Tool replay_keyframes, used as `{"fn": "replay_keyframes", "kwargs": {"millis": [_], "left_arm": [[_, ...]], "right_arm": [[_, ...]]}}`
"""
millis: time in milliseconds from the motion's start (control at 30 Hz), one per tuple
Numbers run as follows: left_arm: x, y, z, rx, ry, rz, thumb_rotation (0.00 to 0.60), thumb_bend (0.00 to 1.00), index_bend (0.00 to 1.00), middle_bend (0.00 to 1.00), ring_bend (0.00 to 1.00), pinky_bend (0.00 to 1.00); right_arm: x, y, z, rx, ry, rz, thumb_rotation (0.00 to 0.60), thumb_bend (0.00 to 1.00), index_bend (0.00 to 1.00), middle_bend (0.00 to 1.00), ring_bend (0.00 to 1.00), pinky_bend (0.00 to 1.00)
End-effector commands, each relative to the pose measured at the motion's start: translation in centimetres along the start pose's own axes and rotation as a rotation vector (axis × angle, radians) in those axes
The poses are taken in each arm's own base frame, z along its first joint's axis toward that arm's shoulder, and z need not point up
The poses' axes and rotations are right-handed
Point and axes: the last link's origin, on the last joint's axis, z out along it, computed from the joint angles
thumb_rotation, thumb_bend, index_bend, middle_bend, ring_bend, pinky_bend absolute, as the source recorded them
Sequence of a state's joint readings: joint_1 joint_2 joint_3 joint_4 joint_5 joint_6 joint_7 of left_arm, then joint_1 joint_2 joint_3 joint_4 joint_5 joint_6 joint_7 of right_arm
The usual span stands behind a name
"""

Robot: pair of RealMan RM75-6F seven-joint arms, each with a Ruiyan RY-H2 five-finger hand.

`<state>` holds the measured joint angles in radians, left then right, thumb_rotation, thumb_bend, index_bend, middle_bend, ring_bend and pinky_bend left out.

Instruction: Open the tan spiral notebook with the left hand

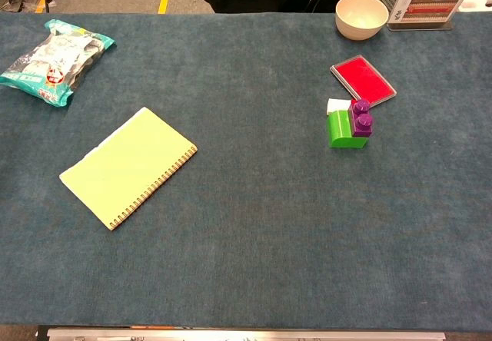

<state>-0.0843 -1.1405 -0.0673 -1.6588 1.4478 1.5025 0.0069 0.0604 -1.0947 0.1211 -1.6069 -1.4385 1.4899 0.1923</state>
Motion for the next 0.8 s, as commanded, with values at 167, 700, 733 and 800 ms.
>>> {"fn": "replay_keyframes", "kwargs": {"millis": [167, 700, 733, 800], "left_arm": [[-0.2, -0.1, 0.0, 0.002, -0.032, -0.002, 0.6, 0.43, 0.12, 0.11, 0.08, 0.0], [-2.9, 0.4, 2.0, -0.113, -0.376, -0.077, 0.137, 0.29, 0.24, 0.35, 0.19, 0.0], [-3.1, 0.6, 2.1, -0.124, -0.394, -0.075, 0.103, 0.29, 0.24, 0.35, 0.19, 0.0], [-3.8, 0.8, 2.2, -0.138, -0.435, -0.07, 0.074, 0.29, 0.24, 0.35, 0.19, 0.0]], "right_arm": [[0.0, 0.0, 0.1, 0.004, 0.002, 0.0, 0.6, 0.53, 0.38, 0.37, 0.28, 0.37], [0.3, 0.1, -0.1, 0.003, 0.008, 0.003, 0.6, 0.53, 0.38, 0.37, 0.28, 0.37], [0.3, 0.1, -0.1, 0.003, 0.008, 0.003, 0.6, 0.53, 0.38, 0.37, 0.28, 0.37], [0.3, 0.1, -0.1, 0.003, 0.009, 0.003, 0.6, 0.53, 0.38, 0.37, 0.28, 0.37]]}}
